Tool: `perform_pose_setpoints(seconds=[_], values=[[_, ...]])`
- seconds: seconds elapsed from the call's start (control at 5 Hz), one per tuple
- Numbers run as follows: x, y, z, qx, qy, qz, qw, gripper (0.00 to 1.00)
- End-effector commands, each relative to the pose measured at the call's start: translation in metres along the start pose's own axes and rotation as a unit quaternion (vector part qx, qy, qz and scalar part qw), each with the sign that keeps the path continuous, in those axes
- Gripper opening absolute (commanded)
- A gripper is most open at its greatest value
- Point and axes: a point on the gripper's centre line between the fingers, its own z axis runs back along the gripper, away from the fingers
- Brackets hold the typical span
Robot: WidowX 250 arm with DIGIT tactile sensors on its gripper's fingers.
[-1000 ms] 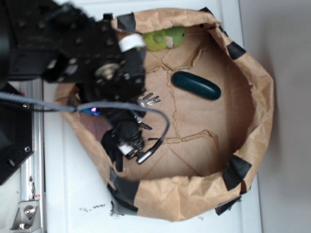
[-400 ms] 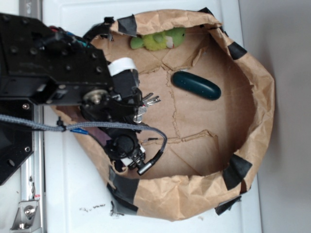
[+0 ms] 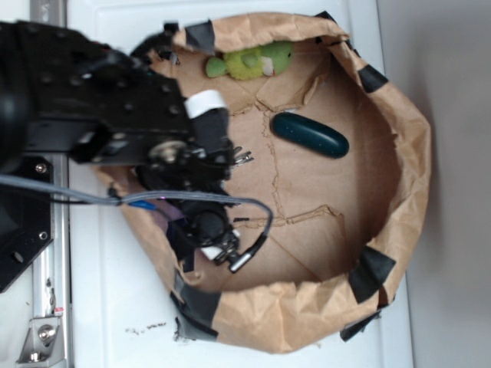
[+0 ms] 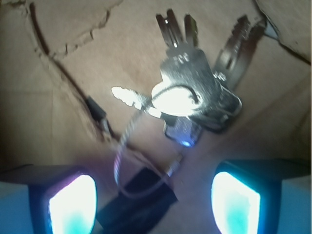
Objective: Grab the silver keys.
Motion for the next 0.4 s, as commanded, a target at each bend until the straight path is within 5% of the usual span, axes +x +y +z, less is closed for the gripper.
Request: perform_pose_setpoints(seconds=[0.0, 0.2], values=[[0.0160, -0.0079, 0.0044, -0.009, -0.037, -0.010, 0.999, 1.00], [0.0165, -0.0047, 0.0038, -0.012, -0.038, -0.006, 0.999, 0.00]])
